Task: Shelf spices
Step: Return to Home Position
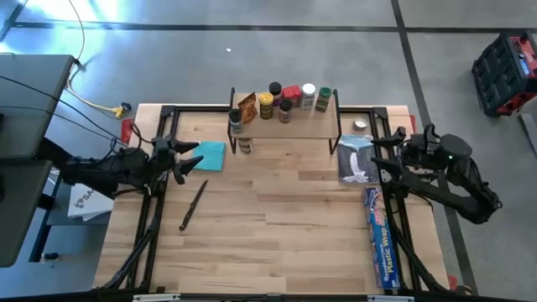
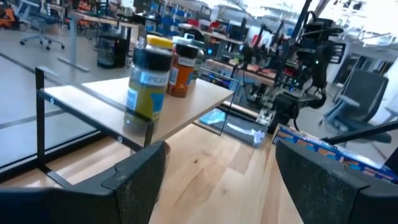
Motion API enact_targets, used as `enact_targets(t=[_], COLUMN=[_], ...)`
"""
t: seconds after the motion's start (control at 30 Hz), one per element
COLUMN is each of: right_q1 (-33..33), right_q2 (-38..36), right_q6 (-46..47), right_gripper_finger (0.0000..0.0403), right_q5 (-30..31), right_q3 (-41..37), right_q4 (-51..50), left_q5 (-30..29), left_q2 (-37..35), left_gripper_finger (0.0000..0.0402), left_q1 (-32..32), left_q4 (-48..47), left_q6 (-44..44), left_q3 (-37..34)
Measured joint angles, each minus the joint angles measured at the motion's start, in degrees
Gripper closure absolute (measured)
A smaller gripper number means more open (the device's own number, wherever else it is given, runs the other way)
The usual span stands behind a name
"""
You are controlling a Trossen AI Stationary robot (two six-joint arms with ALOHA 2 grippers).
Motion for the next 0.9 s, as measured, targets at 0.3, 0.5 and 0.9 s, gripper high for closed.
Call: enact_targets(t=[0.3, 0.5, 0.9], right_q1=[0.0, 0.0, 4.4], right_q2=[-1.4, -1.6, -1.5], right_q6=[4.5, 4.2, 6.2], right_gripper_finger=[0.0105, 0.0105, 0.0105], right_q5=[-8.3, -7.4, -4.3], right_q3=[-15.7, -24.7, -33.2], right_q4=[19.5, 33.3, 43.7], left_q5=[0.7, 1.0, 1.4], left_q2=[-2.8, -3.1, -2.6], left_gripper_finger=[0.0104, 0.0104, 0.0104], left_q1=[0.0, 0.0, 0.0], left_q4=[3.1, 8.3, 17.6], left_q6=[-0.2, 0.6, 3.1], left_q3=[-6.4, -10.3, -14.2])
